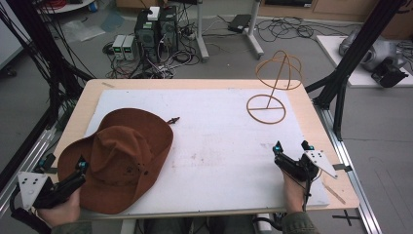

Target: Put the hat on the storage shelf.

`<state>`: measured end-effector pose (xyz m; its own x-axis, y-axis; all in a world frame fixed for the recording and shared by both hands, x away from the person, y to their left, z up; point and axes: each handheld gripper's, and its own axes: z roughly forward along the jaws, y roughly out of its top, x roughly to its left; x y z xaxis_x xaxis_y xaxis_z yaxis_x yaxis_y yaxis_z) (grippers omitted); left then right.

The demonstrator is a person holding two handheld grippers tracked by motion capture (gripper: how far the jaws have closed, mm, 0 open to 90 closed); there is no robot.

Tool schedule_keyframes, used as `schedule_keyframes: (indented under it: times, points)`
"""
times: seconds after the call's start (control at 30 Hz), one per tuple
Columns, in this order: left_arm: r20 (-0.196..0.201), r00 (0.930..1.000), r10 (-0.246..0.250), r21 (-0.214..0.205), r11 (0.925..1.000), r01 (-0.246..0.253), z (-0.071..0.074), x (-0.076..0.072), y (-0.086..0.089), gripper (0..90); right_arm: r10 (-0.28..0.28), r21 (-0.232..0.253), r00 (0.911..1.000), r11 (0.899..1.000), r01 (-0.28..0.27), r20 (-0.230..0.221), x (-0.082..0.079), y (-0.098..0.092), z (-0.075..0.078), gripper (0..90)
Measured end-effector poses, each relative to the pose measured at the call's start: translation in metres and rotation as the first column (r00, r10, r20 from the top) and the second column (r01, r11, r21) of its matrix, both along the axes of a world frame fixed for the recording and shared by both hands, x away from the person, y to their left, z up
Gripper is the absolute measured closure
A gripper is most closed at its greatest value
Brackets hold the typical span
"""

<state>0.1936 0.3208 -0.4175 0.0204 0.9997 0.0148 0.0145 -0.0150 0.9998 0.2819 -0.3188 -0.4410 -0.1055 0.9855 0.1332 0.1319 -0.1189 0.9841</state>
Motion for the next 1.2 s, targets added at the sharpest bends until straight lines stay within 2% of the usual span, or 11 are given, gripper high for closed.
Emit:
schedule_keyframes:
  times: [0.23,0.43,0.57,0.7,0.83,0.87,0.97,1.0,1.07,1.17,1.2]
  points:
    - [-0.021,0.9993,-0.030,0.018,0.9994,0.030,0.006,0.001,0.002,16.6,0.000,0.013,1.0000,1.000,0.000,0.001,0.000,-0.001,0.000,2.9]
    - [-0.108,0.9869,-0.120,0.031,0.9918,0.124,0.009,0.008,0.002,16.6,-0.002,0.016,1.0000,1.000,0.002,-0.001,0.000,-0.002,0.000,2.9]
    - [-0.182,0.9660,-0.183,0.054,0.9791,0.196,0.012,0.014,-0.004,16.6,-0.002,0.023,1.0000,1.000,0.002,-0.003,0.000,-0.002,0.000,2.9]
    - [-0.248,0.9367,-0.247,0.055,0.9617,0.269,0.022,0.020,-0.010,16.6,-0.004,0.027,1.0000,1.000,0.004,-0.002,0.000,-0.003,-0.001,2.9]
    - [-0.309,0.9069,-0.286,0.050,0.9474,0.316,0.024,0.027,-0.016,16.6,-0.005,0.029,1.0000,1.000,0.005,-0.003,0.000,-0.003,0.000,2.9]
    - [-0.309,0.9069,-0.286,0.050,0.9474,0.316,0.024,0.027,-0.016,16.5,-0.005,0.029,1.0000,1.000,0.005,-0.004,0.000,-0.003,0.000,2.9]
    - [-0.354,0.8848,-0.303,0.058,0.9373,0.344,0.017,0.036,-0.028,16.1,-0.007,0.026,1.0000,1.000,0.007,-0.001,0.000,-0.003,-0.001,2.9]
    - [-0.354,0.8848,-0.303,0.058,0.9373,0.344,0.017,0.036,-0.028,16.1,-0.007,0.026,1.0000,1.000,0.007,-0.001,0.000,-0.003,-0.001,2.9]
    - [-0.382,0.8702,-0.311,0.056,0.9320,0.358,0.014,0.042,-0.034,16.1,-0.009,0.028,1.0000,1.000,0.009,-0.002,0.000,-0.003,-0.001,2.9]
    - [-0.417,0.8529,-0.314,0.019,0.9352,0.354,0.006,0.055,-0.041,16.1,-0.009,0.031,1.0000,0.999,0.009,-0.002,0.000,-0.004,-0.001,2.9]
    - [-0.417,0.8529,-0.314,0.019,0.9352,0.354,0.006,0.055,-0.041,16.0,-0.008,0.031,1.0000,0.999,0.008,-0.002,0.000,-0.004,-0.001,2.9]
